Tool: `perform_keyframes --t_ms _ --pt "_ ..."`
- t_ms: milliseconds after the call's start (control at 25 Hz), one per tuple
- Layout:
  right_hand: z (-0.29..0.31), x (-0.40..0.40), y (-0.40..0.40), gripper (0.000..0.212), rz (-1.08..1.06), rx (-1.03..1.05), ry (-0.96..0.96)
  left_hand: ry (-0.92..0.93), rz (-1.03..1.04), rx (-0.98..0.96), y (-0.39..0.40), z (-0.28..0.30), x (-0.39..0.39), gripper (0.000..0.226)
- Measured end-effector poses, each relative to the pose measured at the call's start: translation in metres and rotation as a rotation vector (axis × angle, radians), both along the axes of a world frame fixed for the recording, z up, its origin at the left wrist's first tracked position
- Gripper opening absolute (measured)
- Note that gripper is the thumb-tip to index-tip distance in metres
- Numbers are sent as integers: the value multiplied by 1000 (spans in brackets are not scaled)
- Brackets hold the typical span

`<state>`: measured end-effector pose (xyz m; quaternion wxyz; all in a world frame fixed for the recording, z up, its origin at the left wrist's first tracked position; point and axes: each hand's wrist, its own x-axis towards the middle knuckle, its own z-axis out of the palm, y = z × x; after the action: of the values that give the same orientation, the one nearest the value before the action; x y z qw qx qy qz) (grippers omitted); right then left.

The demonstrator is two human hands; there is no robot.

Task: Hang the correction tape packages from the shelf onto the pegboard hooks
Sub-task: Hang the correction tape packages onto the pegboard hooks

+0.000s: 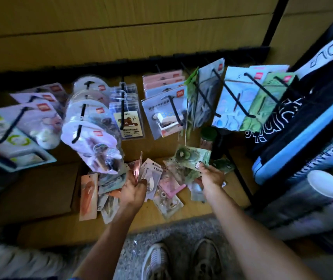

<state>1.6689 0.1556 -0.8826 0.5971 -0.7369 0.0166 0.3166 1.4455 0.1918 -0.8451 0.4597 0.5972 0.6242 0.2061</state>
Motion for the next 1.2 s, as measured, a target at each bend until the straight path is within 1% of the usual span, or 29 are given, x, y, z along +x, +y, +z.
perform_keyframes --t_ms 40,80,120,200,280,360,440,520,600,640,720,800,880,960,1000,1080,1120,1160,1200 --pt "3 2 -4 16 1 38 46 -1 32 -27 1 -3 1 56" --pt "4 3 -8 10 13 75 88 -21 76 -79 0 -1 5 53" --pt "8 3 -11 7 36 108 111 -65 118 -137 2 -6 8 54" --pt "11 7 -19 8 110 144 132 -169 153 -212 1 -7 18 54" --pt "33 10 -34 8 191 170 152 -252 227 -241 -10 12 29 57" --pt "55 17 -50 6 273 219 153 -361 270 -261 -20 27 37 43" --pt "76 20 -65 5 349 268 156 -484 220 -281 -26 42 42 36" --pt "95 19 -79 9 411 305 120 -670 126 -350 -39 63 45 35" --pt "114 15 -91 11 443 332 82 -836 63 -411 -52 82 44 40" --pt "124 14 -98 11 459 342 55 -873 47 -435 -59 90 42 44" --pt "143 12 -111 11 511 360 -15 -854 -27 -443 -76 105 38 48" --pt "158 2 -121 9 553 327 -94 -816 -107 -436 -96 114 33 43" --pt "162 -14 -125 9 478 320 -125 -814 -161 -473 -112 118 30 46" --pt "163 -31 -123 14 346 314 -48 -820 -208 -531 -126 122 28 52" --pt "165 -39 -122 22 285 298 11 -828 -209 -533 -131 124 27 51" --pt "172 -50 -122 49 240 287 136 -877 -153 -495 -140 134 27 44" --pt "175 -52 -124 57 259 302 203 -912 -110 -468 -144 141 26 42" --pt "180 -57 -129 54 297 317 287 -956 -62 -440 -145 147 26 40" --pt "184 -63 -136 45 373 348 345 -993 -17 -415 -145 152 24 39"
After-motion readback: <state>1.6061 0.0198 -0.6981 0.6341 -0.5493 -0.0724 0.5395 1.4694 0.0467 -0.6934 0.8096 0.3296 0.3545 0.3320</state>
